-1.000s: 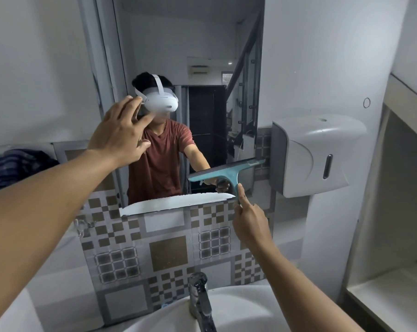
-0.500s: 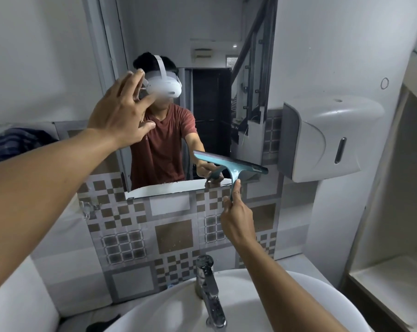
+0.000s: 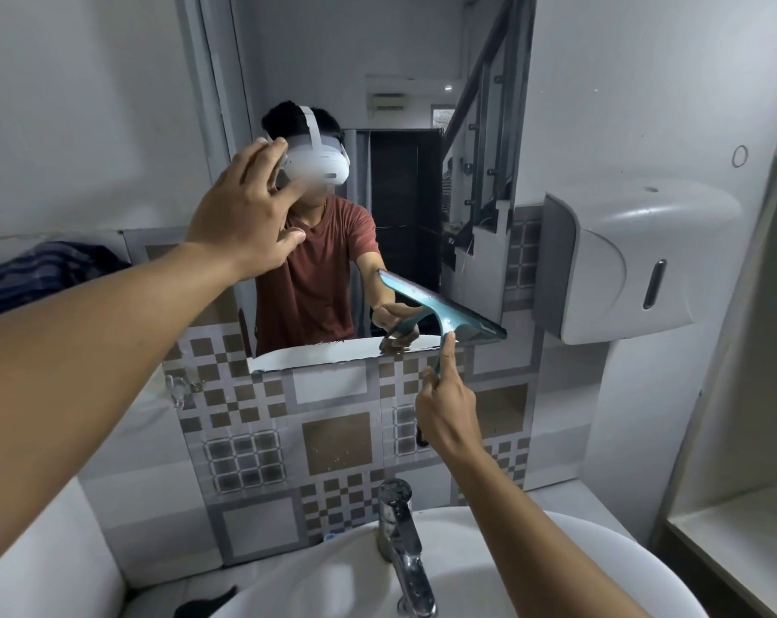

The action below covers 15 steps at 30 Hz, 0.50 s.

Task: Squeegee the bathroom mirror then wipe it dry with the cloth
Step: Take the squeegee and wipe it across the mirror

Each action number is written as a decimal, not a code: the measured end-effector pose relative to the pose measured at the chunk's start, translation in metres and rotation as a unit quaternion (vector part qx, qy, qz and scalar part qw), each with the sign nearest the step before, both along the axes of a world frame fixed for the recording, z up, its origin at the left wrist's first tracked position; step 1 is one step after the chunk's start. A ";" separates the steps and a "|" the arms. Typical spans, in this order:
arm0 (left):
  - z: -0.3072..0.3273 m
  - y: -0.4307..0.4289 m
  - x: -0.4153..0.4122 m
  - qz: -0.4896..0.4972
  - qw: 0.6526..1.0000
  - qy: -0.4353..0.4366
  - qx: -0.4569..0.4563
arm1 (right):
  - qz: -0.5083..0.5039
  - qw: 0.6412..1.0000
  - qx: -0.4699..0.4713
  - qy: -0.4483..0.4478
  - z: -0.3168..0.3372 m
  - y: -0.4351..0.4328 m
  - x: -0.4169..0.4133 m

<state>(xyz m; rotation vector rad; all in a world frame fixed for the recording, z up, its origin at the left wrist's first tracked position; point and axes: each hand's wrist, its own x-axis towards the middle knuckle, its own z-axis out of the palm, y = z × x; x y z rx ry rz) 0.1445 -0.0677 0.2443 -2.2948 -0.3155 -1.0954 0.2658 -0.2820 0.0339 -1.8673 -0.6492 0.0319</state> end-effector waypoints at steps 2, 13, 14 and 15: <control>0.001 -0.001 0.000 0.002 1.000 0.000 0.001 | 0.008 1.000 0.010 0.017 0.001 0.004 -0.002; 0.005 0.003 -0.001 0.006 1.000 0.008 0.004 | 0.030 0.990 0.115 0.077 -0.002 0.049 -0.049; 0.007 0.003 -0.002 0.003 1.000 0.008 0.005 | 0.033 0.990 0.113 0.080 -0.004 0.052 -0.054; 0.008 0.004 -0.002 0.003 1.000 0.008 0.009 | 0.036 0.990 0.109 0.079 -0.006 0.056 -0.059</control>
